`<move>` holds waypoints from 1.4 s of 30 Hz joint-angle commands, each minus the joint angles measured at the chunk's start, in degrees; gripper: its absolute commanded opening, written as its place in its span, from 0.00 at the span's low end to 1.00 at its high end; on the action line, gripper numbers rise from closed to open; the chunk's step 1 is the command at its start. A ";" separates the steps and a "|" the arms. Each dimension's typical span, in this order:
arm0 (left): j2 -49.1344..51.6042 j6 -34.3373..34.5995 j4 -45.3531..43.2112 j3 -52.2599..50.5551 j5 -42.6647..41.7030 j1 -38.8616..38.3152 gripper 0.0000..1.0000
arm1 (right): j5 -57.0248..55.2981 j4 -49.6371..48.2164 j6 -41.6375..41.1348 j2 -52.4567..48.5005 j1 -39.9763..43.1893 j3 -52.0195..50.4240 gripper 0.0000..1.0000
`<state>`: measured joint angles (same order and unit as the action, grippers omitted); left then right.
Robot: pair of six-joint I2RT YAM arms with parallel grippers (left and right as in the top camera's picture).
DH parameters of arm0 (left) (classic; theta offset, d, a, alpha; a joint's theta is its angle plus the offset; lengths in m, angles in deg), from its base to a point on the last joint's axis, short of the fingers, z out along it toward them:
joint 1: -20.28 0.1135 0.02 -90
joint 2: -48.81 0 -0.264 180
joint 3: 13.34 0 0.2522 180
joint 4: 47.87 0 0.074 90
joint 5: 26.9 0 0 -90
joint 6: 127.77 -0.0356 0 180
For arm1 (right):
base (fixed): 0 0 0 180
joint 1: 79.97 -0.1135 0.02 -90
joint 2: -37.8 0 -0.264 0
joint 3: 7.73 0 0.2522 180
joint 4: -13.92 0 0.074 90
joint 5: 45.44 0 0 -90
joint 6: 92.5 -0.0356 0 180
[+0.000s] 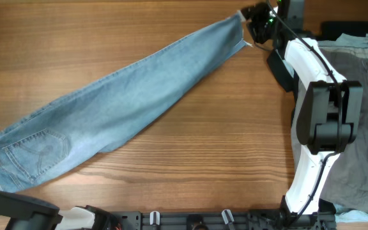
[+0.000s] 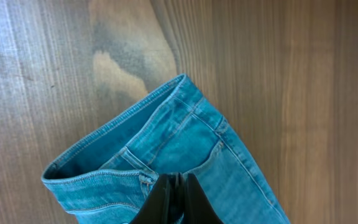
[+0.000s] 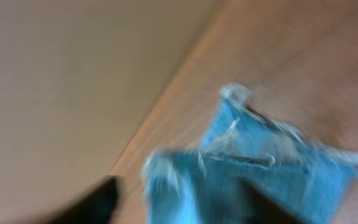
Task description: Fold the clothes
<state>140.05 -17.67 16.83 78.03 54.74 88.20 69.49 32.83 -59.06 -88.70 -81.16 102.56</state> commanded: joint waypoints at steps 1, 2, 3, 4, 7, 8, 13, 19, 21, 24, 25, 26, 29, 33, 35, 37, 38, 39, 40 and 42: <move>0.28 0.28 -0.85 1.11 -2.34 0.04 0.04 | 6.95 3.21 19.30 -0.02 0.31 0.96 1.00; 0.28 0.09 -0.85 1.11 -2.60 0.04 0.04 | 6.82 6.75 23.80 0.31 0.46 0.96 0.99; 0.28 0.07 -0.83 1.11 -2.75 0.04 0.04 | 6.45 10.75 29.18 0.55 0.52 0.96 0.99; 0.28 0.07 -0.83 1.11 -2.75 0.04 0.04 | 4.85 14.32 33.86 0.72 0.50 0.96 1.00; 0.28 0.07 -0.81 1.11 -2.75 0.04 0.05 | -1.79 21.75 42.69 0.68 0.28 0.96 1.00; 0.28 0.07 -0.79 1.11 -2.75 0.04 0.05 | -3.10 22.60 44.61 0.37 0.28 0.96 1.00; 0.28 0.07 -0.57 1.11 -2.75 0.04 0.06 | -7.17 17.81 45.00 -0.35 0.24 0.85 0.88; 0.28 0.07 -0.37 1.11 -2.75 0.04 0.05 | -6.99 7.52 46.10 -6.49 0.07 0.85 0.90; 0.28 0.07 -0.39 1.11 -2.75 0.04 0.05 | -4.87 5.38 46.73 -8.26 -0.13 0.85 0.83; 0.28 0.07 -0.39 1.11 -2.75 0.04 0.05 | -3.89 5.20 47.65 -9.92 -1.14 0.85 0.79; 0.28 0.07 -0.39 1.11 -2.75 0.04 0.05 | -3.89 5.27 47.60 -10.19 -1.46 0.85 0.78; 0.28 0.07 -0.39 1.11 -2.75 0.04 0.05 | -3.87 5.29 47.56 -10.54 -1.86 0.85 0.69; 0.28 0.09 -0.39 1.11 -2.75 0.04 0.05 | -3.87 7.67 47.63 -10.93 -3.26 0.85 0.50; 0.28 0.07 -0.39 1.11 -2.75 0.04 0.05 | -3.91 9.09 48.85 -10.93 -3.93 0.57 0.17; 0.28 0.07 -0.37 1.11 -2.75 0.04 0.05 | -4.22 9.62 46.86 -10.60 -2.67 0.59 0.04; 0.28 0.07 -0.42 1.11 -2.75 0.04 0.05 | -7.32 13.73 43.08 -8.87 -0.24 0.61 0.04; 0.28 0.07 -0.63 1.11 -2.73 0.04 0.05 | -7.93 16.41 42.86 -7.63 0.98 0.61 0.04; 0.28 0.07 -0.85 1.11 -2.73 0.04 0.05 | -8.26 18.49 42.84 -6.60 1.81 0.59 0.04; 0.28 0.04 -1.29 1.11 -2.71 0.04 0.06 | -8.26 21.31 43.12 -4.96 2.97 0.59 0.04; 0.28 0.04 -2.14 1.11 -2.71 0.04 0.07 | -8.00 24.48 44.94 -2.45 4.35 0.59 0.04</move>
<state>140.05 -17.67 16.30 78.03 51.96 88.14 65.51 55.34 -14.84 -95.10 -80.11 103.61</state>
